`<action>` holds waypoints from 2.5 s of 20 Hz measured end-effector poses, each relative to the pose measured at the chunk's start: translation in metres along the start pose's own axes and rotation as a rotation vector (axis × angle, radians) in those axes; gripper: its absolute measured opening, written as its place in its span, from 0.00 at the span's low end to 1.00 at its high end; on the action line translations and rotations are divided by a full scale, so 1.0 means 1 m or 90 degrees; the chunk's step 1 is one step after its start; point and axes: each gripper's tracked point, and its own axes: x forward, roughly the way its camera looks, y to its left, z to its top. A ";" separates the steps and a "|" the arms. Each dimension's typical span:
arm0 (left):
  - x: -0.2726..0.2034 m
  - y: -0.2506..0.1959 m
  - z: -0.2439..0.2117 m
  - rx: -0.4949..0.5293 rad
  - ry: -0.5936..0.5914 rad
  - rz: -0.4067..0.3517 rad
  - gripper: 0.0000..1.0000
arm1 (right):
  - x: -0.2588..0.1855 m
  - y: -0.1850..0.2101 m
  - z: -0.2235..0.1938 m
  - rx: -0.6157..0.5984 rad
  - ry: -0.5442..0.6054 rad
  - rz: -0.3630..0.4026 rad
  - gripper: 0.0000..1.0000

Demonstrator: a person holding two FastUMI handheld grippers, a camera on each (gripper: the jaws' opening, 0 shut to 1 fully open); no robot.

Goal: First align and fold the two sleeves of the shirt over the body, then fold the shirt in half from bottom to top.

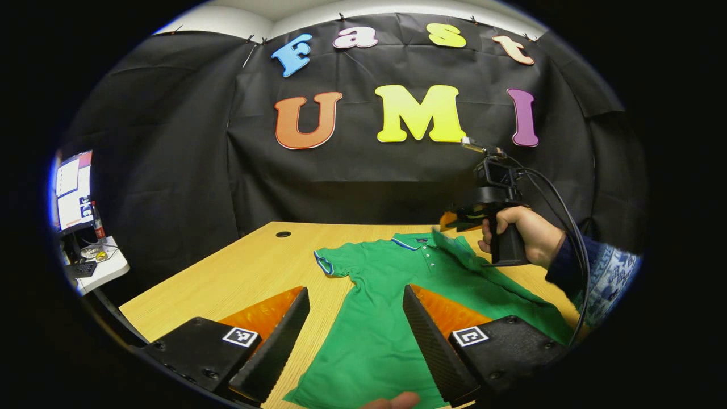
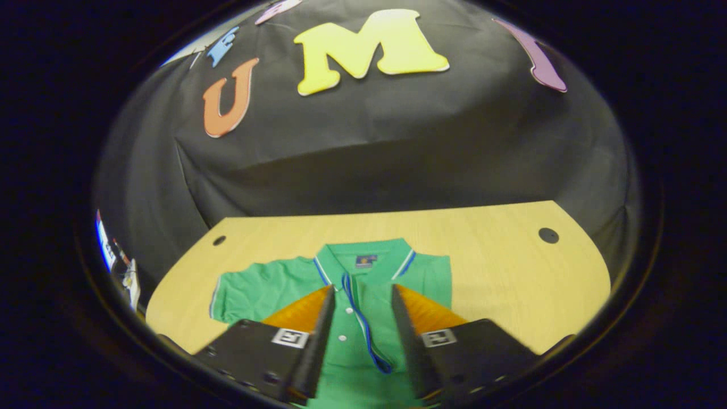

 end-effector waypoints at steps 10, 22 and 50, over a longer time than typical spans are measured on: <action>0.014 -0.010 -0.022 0.016 0.027 0.008 1.00 | -0.098 -0.022 0.016 -0.088 -0.159 -0.012 0.96; 0.035 0.003 -0.026 -0.043 0.060 0.056 1.00 | -0.291 -0.100 -0.015 -0.124 -0.366 -0.133 0.96; 0.308 0.083 -0.059 -0.358 0.293 0.120 0.80 | -0.347 -0.144 -0.201 -0.053 -0.316 -0.019 0.95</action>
